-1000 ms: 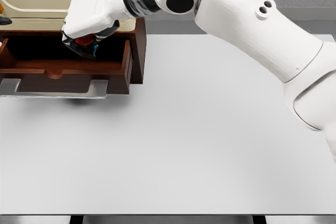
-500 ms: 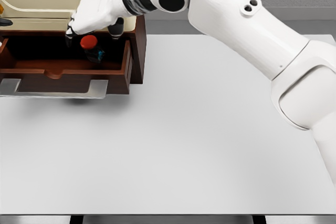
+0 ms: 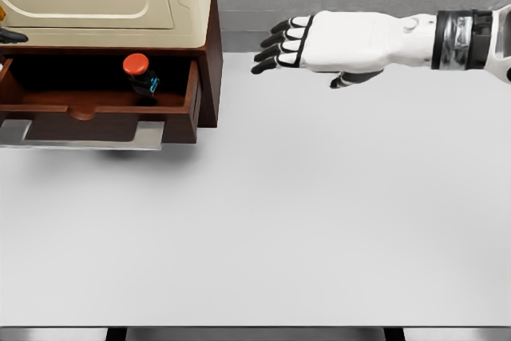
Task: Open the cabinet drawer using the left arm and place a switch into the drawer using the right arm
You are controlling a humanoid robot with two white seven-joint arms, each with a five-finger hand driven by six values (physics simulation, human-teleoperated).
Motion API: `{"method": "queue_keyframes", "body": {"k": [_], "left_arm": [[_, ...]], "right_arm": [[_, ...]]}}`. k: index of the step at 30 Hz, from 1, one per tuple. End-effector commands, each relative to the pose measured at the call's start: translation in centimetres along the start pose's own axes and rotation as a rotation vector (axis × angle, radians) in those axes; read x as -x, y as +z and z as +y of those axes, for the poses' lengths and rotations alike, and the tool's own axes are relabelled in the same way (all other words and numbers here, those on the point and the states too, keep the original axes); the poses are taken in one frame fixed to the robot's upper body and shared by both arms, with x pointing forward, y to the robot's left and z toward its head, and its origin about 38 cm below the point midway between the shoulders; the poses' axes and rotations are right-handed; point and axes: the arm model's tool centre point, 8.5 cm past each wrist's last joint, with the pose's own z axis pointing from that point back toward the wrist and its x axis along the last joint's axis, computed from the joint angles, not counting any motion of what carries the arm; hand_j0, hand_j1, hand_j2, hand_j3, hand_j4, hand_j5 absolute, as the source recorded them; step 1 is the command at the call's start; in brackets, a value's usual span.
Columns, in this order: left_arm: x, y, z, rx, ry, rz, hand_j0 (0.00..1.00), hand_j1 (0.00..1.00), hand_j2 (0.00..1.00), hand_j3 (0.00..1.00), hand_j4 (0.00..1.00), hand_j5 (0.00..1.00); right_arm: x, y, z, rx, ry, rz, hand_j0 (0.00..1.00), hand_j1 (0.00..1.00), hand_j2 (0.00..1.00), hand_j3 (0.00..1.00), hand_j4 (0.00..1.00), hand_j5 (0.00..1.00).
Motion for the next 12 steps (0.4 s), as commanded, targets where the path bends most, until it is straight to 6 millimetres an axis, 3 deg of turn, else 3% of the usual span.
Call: {"method": "queue_keyframes", "body": {"k": [1,2,6,12], "left_arm": [[-2.1,-2.8,-1.8,0.083,-0.054,-0.082,1.00,1.00,1.00,1.00,1.00,1.00],[-3.8,-4.7,-3.1,0.122,-0.072,-0.162,1.00,1.00,1.00,1.00,1.00,1.00],[-4.1,-9.1,-5.2,0.126,-0.061,-0.289,1.00,1.00,1.00,1.00,1.00,1.00],[-4.0,-9.3,-5.7,0.133,-0.049,-0.291,1.00,1.00,1.00,1.00,1.00,1.00]], "right_arm": [[1.1,5.0,0.4,-0.046,-0.009,0.098,1.00,1.00,1.00,1.00,1.00,1.00],[1.1,5.8,1.9,-0.078,-0.038,0.112,1.00,1.00,1.00,1.00,1.00,1.00],[1.6,8.2,5.4,-0.154,-0.113,0.169,1.00,1.00,1.00,1.00,1.00,1.00],[1.5,9.0,6.5,-0.181,-0.135,0.181,1.00,1.00,1.00,1.00,1.00,1.00]]}}
